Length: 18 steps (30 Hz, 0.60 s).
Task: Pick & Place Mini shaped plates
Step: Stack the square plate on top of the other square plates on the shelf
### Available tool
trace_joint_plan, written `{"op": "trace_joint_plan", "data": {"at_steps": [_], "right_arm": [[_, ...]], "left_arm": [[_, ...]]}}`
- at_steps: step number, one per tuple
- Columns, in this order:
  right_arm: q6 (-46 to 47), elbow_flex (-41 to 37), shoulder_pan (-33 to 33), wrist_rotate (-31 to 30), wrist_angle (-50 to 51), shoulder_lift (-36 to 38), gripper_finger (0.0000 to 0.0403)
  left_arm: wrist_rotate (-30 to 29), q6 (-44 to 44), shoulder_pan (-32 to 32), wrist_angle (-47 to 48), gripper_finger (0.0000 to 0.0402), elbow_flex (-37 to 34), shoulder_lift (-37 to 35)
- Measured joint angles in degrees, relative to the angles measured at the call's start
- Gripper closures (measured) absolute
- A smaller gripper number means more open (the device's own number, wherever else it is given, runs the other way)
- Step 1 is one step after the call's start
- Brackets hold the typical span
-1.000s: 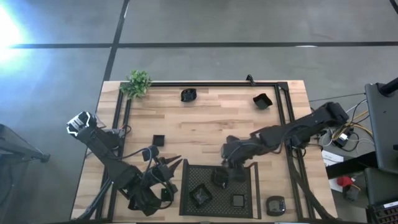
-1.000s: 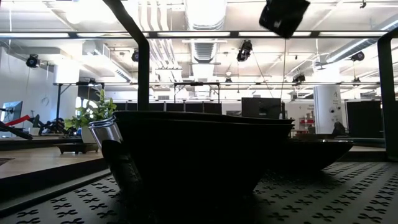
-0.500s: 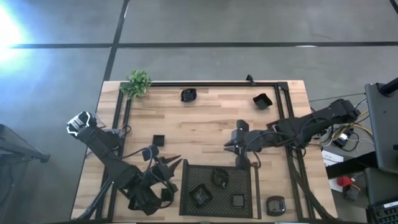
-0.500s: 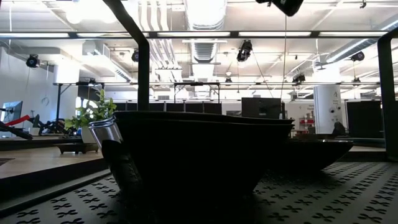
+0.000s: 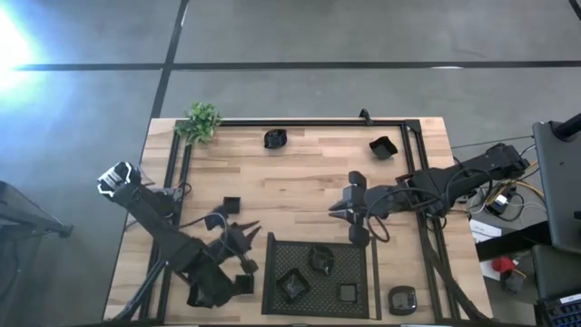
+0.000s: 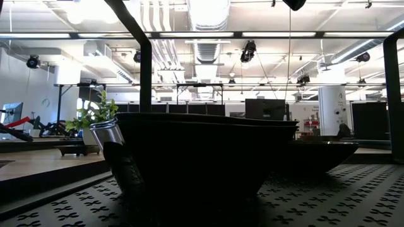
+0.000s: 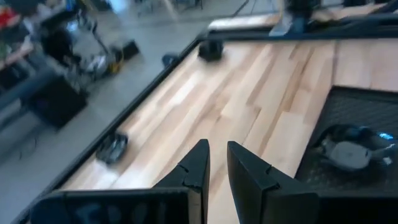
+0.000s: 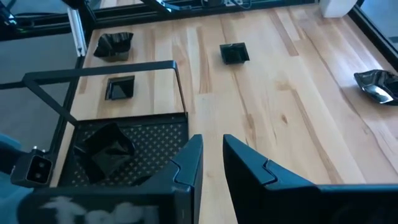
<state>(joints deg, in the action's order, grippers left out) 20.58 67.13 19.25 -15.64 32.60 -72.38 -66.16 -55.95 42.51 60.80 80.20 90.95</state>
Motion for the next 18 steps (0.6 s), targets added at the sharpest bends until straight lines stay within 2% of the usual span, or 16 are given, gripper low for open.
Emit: {"op": "trace_joint_plan", "data": {"at_steps": [6, 9, 18], "right_arm": [[-0.19, -0.02, 0.0, 0.02, 0.0, -0.07, 0.0345], [-1.48, -0.04, 0.0, 0.02, -0.02, -0.07, 0.0345], [-1.75, -0.09, 0.0, 0.05, -0.01, -0.07, 0.0346]], "left_arm": [[2.25, -18.91, -2.62, 17.93, 0.0349, 0.0, -1.72], [3.28, -25.97, -4.26, 23.73, 0.0349, -0.64, -2.62], [11.41, -29.7, -11.9, 25.2, 0.0349, -7.94, -8.9]]}}
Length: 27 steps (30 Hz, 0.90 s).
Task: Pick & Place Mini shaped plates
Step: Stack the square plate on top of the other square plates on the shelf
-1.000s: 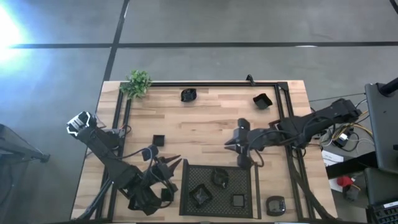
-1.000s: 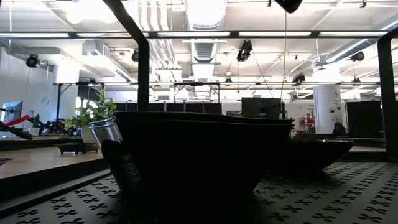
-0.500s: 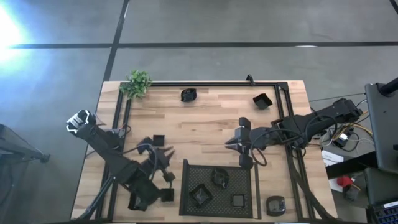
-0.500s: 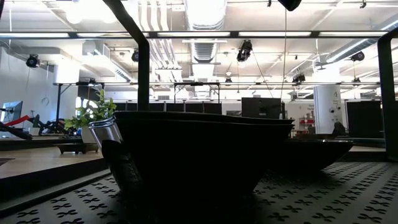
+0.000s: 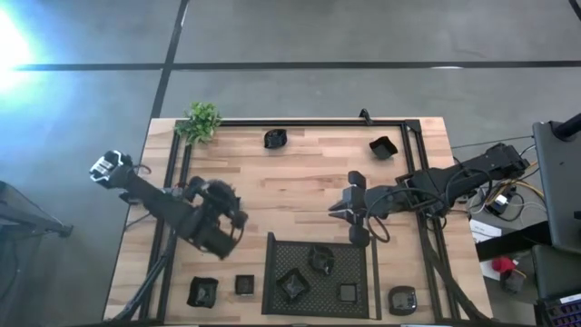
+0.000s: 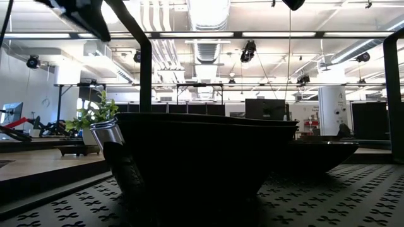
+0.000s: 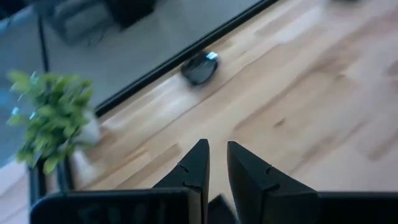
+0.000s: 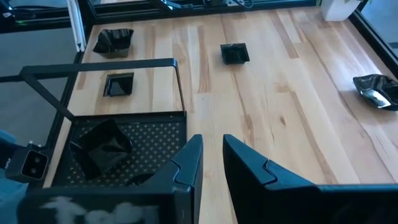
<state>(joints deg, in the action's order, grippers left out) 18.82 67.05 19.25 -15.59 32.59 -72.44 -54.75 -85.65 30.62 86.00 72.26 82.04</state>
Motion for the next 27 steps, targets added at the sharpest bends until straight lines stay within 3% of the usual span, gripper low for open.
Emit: {"op": "trace_joint_plan", "data": {"at_steps": [13, 27], "right_arm": [[-1.35, 0.0, 0.0, 0.04, -0.01, 0.0, 0.0346], [-1.52, 0.0, -0.02, 0.04, -0.18, 0.0, 0.0346]], "left_arm": [[9.56, -1.4, -8.84, -3.5, 0.0349, -10.9, -14.1], [16.77, -1.23, -11.29, -7.81, 0.0348, -14.41, -14.04]]}}
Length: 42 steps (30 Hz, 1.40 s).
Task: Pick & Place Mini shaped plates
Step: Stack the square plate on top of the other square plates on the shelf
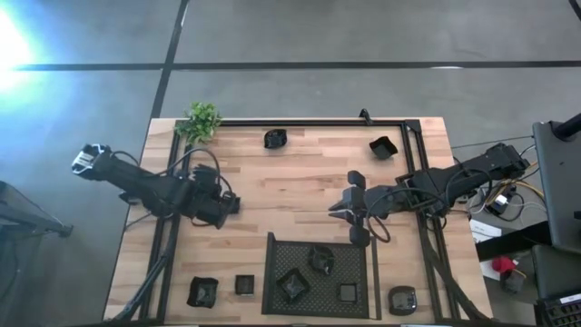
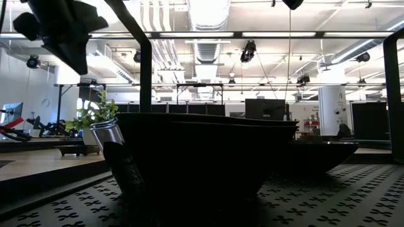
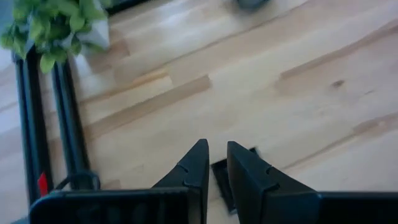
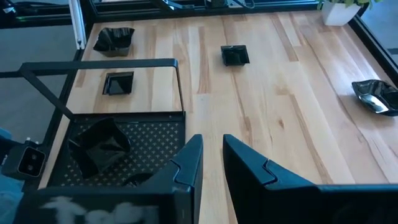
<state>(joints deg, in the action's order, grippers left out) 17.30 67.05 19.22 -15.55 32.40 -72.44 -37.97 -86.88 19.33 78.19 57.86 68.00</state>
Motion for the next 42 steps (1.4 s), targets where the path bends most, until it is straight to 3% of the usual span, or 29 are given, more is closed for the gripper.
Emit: {"op": "trace_joint_plan", "data": {"at_steps": [14, 25, 42], "right_arm": [[-1.3, 0.0, 0.0, 0.0, -0.04, 0.0, 0.0346], [-1.43, 0.0, 0.0, 0.0, -0.11, 0.02, 0.0346], [-1.47, 0.0, 0.0, -0.02, -0.42, 0.02, 0.0346]], "left_arm": [[7.49, -1.65, -4.43, -7.41, 0.0348, -7.98, 0.09], [8.65, -0.57, -4.72, -20.5, 0.0348, -16.03, 0.1], [10.39, -0.28, -4.89, -28.73, 0.0348, -23.14, 0.09]]}}
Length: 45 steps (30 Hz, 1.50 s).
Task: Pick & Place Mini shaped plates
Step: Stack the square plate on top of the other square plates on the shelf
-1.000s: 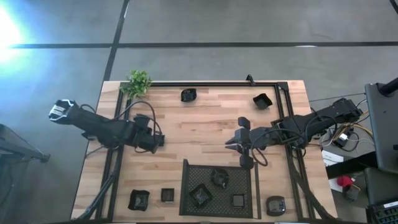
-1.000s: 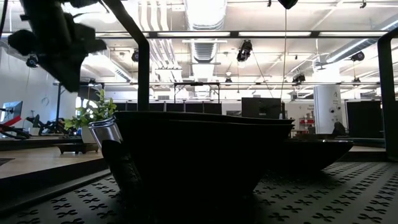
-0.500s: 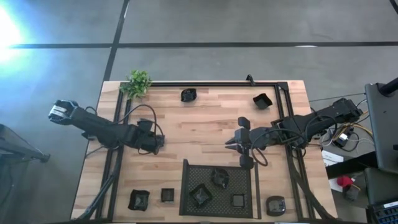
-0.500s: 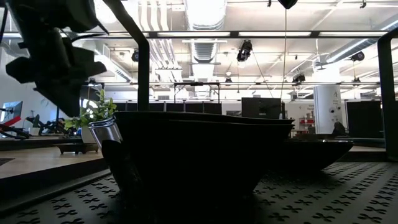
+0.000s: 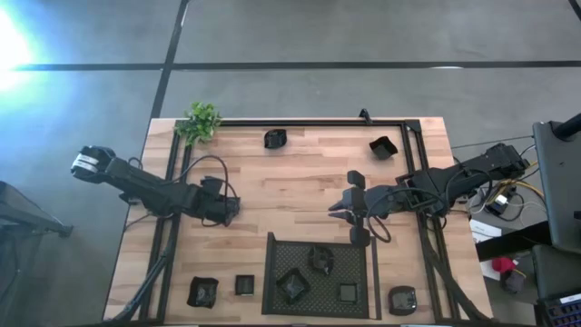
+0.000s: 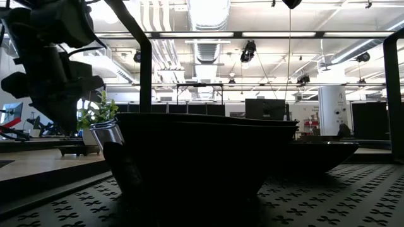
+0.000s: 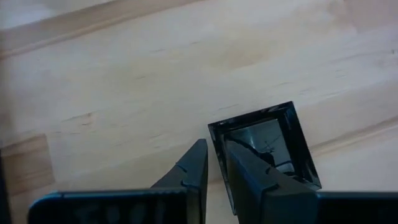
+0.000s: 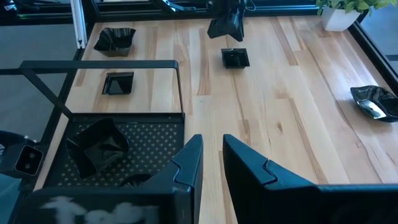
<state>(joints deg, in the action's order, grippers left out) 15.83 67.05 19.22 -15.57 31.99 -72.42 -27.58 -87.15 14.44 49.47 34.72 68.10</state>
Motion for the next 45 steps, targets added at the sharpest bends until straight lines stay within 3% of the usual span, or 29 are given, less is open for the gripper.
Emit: {"op": "trace_joint_plan", "data": {"at_steps": [14, 45], "right_arm": [[-0.04, 0.01, -0.02, 0.0, -0.92, 0.0, 0.0346], [-1.09, 0.01, -0.02, 0.0, -1.07, 0.02, 0.0346]], "left_arm": [[4.14, -1.67, 0.0, -9.6, 0.0348, -6.57, 0.02], [5.93, -2.99, -0.02, -15.05, 0.0348, -6.79, 0.0]]}}
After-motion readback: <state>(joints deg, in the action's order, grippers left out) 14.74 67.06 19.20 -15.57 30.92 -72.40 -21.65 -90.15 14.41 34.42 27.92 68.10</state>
